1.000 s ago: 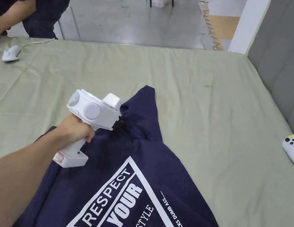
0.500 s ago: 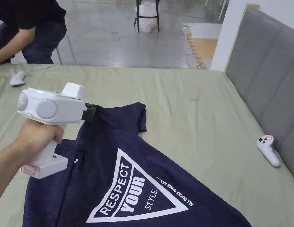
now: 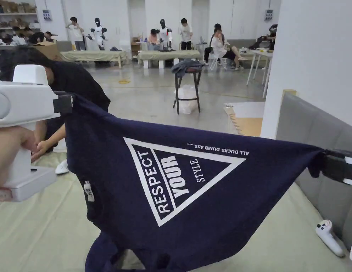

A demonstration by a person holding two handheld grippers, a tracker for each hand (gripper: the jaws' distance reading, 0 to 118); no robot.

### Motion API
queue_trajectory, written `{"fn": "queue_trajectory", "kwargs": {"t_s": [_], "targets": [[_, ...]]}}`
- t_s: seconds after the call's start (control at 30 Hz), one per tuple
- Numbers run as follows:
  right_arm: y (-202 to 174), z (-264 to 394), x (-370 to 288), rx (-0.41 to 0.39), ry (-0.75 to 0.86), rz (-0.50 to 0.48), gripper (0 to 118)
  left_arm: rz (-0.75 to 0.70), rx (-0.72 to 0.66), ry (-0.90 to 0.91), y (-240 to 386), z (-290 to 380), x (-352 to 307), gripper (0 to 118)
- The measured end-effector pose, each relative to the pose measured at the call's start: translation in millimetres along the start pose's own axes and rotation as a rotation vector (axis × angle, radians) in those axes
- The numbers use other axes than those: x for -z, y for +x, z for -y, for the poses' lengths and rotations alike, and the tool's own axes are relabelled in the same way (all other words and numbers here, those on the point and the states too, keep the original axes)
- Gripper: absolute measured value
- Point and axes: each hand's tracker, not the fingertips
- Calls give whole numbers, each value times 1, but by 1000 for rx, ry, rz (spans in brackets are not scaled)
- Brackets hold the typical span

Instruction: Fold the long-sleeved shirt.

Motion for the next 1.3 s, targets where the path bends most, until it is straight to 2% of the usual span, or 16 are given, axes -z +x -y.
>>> {"fn": "queue_trajectory", "kwargs": {"t_s": [0.1,0.23,0.37,0.53,0.63,0.7,0.97,1.1,1.2,1.3], "targets": [[-17,-62,3,-88,47,31,3,-25,-14,60,-2,-47,-14,4],[-40,-149,10,-73,115,16,3,-117,40,147,13,-113,-30,4],[-63,-222,20,-96,168,66,3,-183,24,216,6,-175,-28,4],[-82,-288,41,-111,226,147,3,-236,17,248,11,-219,-21,4],[-90,-317,60,-105,248,161,3,-266,1,266,-10,-246,4,4],[-94,-329,73,-95,260,174,3,-267,-10,275,-11,-253,16,4],[-105,-364,134,-150,328,245,3,-302,-2,307,-21,-286,75,4],[-108,-367,161,-124,369,254,3,-331,-11,328,-30,-292,102,4],[-108,-368,183,-140,383,274,3,-346,3,328,-35,-294,114,4],[-107,-360,191,-106,418,241,3,-354,6,345,-21,-279,98,4]]}}
